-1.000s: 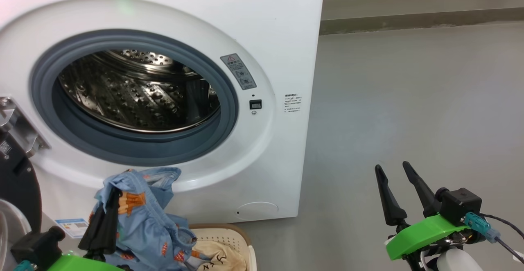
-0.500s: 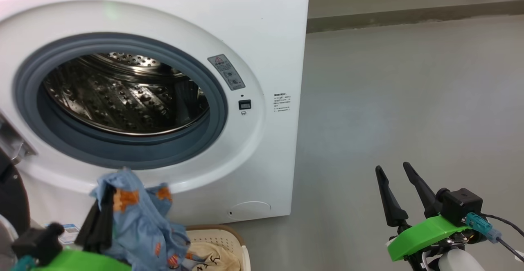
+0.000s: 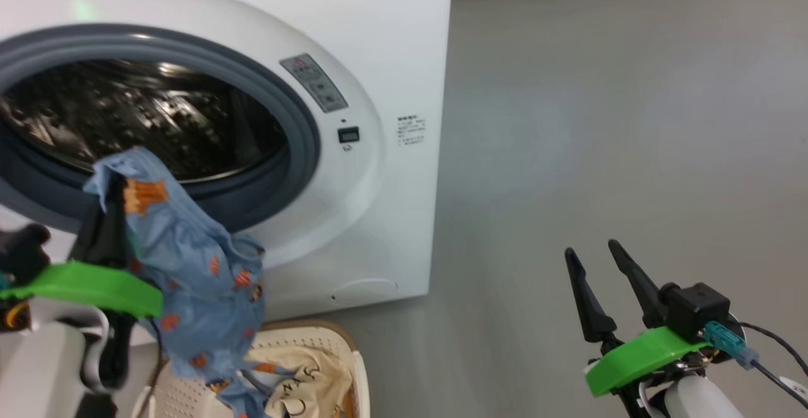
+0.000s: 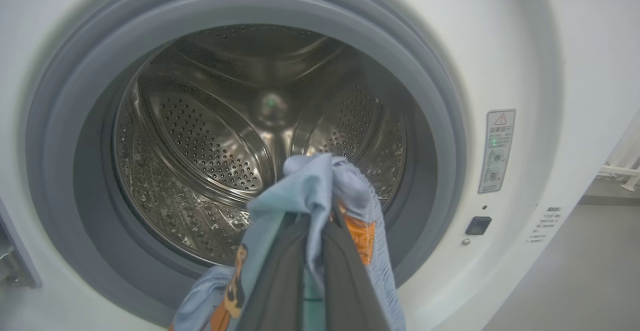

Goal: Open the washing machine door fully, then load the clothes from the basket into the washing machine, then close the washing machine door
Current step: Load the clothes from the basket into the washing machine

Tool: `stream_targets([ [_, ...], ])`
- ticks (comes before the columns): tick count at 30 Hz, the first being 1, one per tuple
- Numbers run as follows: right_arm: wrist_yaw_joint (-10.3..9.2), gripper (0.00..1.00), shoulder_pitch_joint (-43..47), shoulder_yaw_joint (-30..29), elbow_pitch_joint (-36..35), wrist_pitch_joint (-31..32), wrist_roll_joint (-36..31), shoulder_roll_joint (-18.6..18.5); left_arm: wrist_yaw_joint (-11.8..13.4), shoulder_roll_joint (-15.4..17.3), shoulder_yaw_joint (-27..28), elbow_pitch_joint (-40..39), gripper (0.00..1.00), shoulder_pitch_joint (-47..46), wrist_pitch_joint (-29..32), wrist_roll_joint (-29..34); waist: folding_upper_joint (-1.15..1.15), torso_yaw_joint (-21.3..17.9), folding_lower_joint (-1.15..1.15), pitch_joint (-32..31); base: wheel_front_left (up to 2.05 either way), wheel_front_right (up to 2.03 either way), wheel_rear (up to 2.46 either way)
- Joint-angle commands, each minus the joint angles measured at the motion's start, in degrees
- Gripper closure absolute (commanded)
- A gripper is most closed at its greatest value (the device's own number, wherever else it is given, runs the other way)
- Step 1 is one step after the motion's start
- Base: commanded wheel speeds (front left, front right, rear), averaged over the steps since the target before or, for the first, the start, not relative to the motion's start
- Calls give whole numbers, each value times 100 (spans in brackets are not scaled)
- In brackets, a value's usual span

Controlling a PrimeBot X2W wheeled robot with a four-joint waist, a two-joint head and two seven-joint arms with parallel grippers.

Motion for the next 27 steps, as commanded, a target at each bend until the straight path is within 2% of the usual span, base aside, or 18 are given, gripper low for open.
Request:
stream_targets([
  [1,43,0,-223,102,-180,-46,-116,7,-29,272,179,107,100,-407,-7,-66,0,-232,0,366,0,0,0],
  [6,43,0,-344,48,-316,-46,-344,125,-80,431,22,1025,100,-1182,-27,-169,0,-465,0,872,0,0,0],
  [11,43,0,-428,-7,-561,-46,-560,254,-87,656,-262,1546,100,-1823,-53,-456,0,-666,0,1455,0,0,0],
  [19,43,0,-546,-36,-1127,-46,-537,333,-88,1188,-659,1911,100,-2699,-88,-865,0,-880,0,2350,0,0,0],
  [27,43,0,-564,-21,-1602,-46,-459,336,-88,1623,-873,1821,100,-3489,-93,-923,0,-979,0,3176,0,0,0],
])
